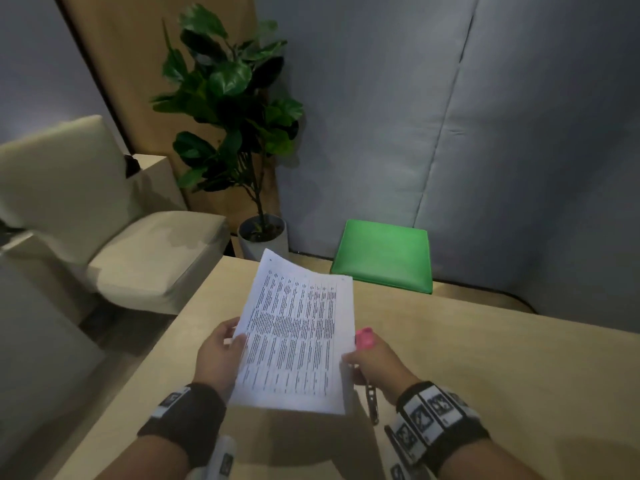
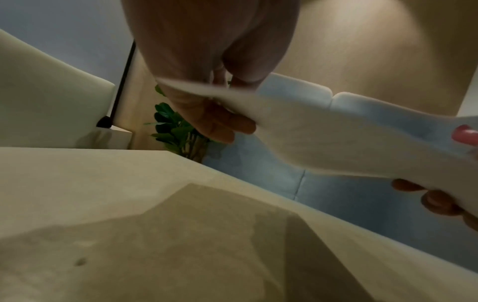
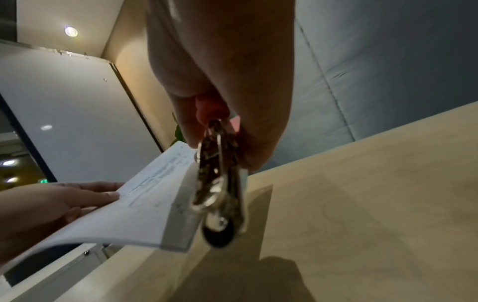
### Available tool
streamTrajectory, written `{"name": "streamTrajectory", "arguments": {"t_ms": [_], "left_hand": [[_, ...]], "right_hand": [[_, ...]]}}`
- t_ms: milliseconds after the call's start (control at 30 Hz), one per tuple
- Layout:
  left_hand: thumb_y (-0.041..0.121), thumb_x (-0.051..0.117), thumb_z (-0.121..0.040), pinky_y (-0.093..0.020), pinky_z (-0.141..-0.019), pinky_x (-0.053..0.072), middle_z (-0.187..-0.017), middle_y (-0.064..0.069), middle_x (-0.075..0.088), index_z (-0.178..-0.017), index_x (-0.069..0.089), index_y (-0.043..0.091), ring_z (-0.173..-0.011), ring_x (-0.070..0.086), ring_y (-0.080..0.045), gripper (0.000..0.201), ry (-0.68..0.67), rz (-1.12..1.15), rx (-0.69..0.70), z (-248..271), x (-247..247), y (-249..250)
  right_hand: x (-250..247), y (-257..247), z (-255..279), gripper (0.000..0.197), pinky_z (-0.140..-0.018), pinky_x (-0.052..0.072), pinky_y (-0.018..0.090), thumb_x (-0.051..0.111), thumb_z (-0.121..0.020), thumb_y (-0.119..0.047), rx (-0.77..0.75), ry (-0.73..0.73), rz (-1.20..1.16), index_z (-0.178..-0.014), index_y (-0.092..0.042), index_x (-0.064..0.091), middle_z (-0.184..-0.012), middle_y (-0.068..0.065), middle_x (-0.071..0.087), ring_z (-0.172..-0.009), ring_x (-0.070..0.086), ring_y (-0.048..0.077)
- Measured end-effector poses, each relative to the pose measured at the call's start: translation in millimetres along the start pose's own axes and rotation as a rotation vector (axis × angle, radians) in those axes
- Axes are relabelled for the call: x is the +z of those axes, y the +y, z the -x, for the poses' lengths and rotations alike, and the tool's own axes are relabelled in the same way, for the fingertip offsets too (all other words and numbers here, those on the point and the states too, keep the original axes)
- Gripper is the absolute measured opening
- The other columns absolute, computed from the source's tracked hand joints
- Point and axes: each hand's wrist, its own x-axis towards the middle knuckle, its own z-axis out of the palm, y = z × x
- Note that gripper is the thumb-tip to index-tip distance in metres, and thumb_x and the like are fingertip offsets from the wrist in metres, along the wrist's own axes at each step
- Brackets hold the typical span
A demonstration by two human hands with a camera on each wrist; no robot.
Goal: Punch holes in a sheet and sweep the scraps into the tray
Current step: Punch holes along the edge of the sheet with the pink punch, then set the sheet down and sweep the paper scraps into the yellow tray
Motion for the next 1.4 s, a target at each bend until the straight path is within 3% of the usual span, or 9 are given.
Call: {"name": "streamTrajectory", "arguments": {"t_ms": [400, 467, 567, 800, 933, 1000, 1133, 1300, 1400], "left_hand": [[0.016, 0.054, -0.091, -0.022, -0.056, 0.049, -0.092, -0.001, 0.063, -0.122, 0.060, 0.020, -0.073, 0.065, -0.015, 0.032, -0.156, -0.261, -0.119, -58, -25, -50], [0.015, 0.057, -0.090, -0.011, -0.051, 0.040, -0.086, 0.004, 0.058, -0.122, 0.060, 0.016, -0.068, 0.059, -0.006, 0.032, -0.182, -0.316, -0.106, -65, -27, -53], [0.015, 0.057, -0.090, -0.006, -0.043, 0.035, -0.085, 0.004, 0.058, -0.122, 0.060, 0.016, -0.064, 0.056, -0.001, 0.032, -0.247, -0.380, -0.099, -74, -30, -57], [0.007, 0.049, -0.093, -0.013, -0.058, 0.037, -0.082, 0.012, 0.052, -0.120, 0.058, 0.016, -0.069, 0.052, -0.002, 0.030, -0.348, -0.495, -0.031, -78, -32, -56], [0.013, 0.055, -0.090, -0.033, -0.089, 0.050, -0.118, -0.008, 0.053, -0.126, 0.054, 0.016, -0.095, 0.059, -0.022, 0.037, -0.395, -0.609, -0.016, -81, -36, -55], [0.014, 0.058, -0.089, -0.040, -0.103, 0.043, -0.131, -0.012, 0.046, -0.134, 0.048, 0.013, -0.112, 0.055, -0.029, 0.046, -0.367, -0.644, -0.010, -81, -39, -57], [0.014, 0.053, -0.092, -0.044, -0.100, 0.046, -0.133, -0.009, 0.048, -0.126, 0.055, 0.017, -0.111, 0.054, -0.027, 0.035, -0.324, -0.599, 0.028, -78, -44, -61], [0.012, 0.049, -0.092, -0.036, -0.092, 0.048, -0.119, 0.000, 0.054, -0.110, 0.063, 0.021, -0.101, 0.056, -0.020, 0.024, -0.369, -0.606, 0.154, -62, -42, -63], [0.013, 0.051, -0.091, -0.033, -0.089, 0.046, -0.114, 0.001, 0.056, -0.105, 0.064, 0.024, -0.102, 0.055, -0.020, 0.022, -0.405, -0.624, 0.224, -50, -38, -64]], "right_hand": [[69, 14, -47, 0.063, -0.072, 0.052, 0.030, 0.064, -0.084, -0.019, 0.209, -0.002, 0.172, -0.140, -0.014, 0.036, -0.110, 0.003, 0.049, -0.092, 0.060, 0.020], [73, 16, -50, 0.065, -0.073, 0.054, 0.032, 0.064, -0.084, -0.019, 0.234, 0.002, 0.185, -0.141, -0.013, 0.034, -0.107, 0.003, 0.053, -0.086, 0.063, 0.021], [77, 17, -51, 0.060, -0.055, 0.050, 0.027, 0.062, -0.086, -0.016, 0.255, 0.010, 0.202, -0.138, -0.010, 0.035, -0.094, 0.004, 0.055, -0.063, 0.060, 0.016], [82, 19, -52, 0.056, -0.053, 0.047, 0.026, 0.063, -0.087, -0.023, 0.271, 0.045, 0.224, -0.134, -0.010, 0.037, -0.094, 0.005, 0.057, -0.064, 0.058, 0.015], [83, 15, -47, 0.068, -0.093, 0.045, 0.034, 0.067, -0.084, -0.034, 0.197, 0.057, 0.324, -0.141, -0.014, 0.035, -0.133, 0.007, 0.044, -0.117, 0.050, 0.025], [82, 10, -39, 0.070, -0.098, 0.037, 0.031, 0.068, -0.083, -0.028, 0.172, 0.073, 0.319, -0.141, -0.015, 0.032, -0.138, 0.008, 0.034, -0.127, 0.037, 0.023], [77, 6, -20, 0.075, -0.091, 0.036, 0.025, 0.063, -0.081, -0.013, 0.093, -0.043, 0.327, -0.145, -0.018, 0.024, -0.140, 0.007, 0.025, -0.124, 0.040, 0.020], [96, 25, 7, 0.093, -0.107, 0.037, 0.027, 0.072, -0.080, -0.039, -0.141, -0.318, 0.587, -0.151, -0.031, 0.012, -0.148, 0.001, 0.031, -0.135, 0.040, 0.018], [115, 41, 18, 0.090, -0.099, 0.049, 0.034, 0.081, -0.069, -0.043, -0.217, -0.398, 0.697, -0.140, -0.032, 0.028, -0.143, -0.002, 0.043, -0.125, 0.051, 0.013]]}}
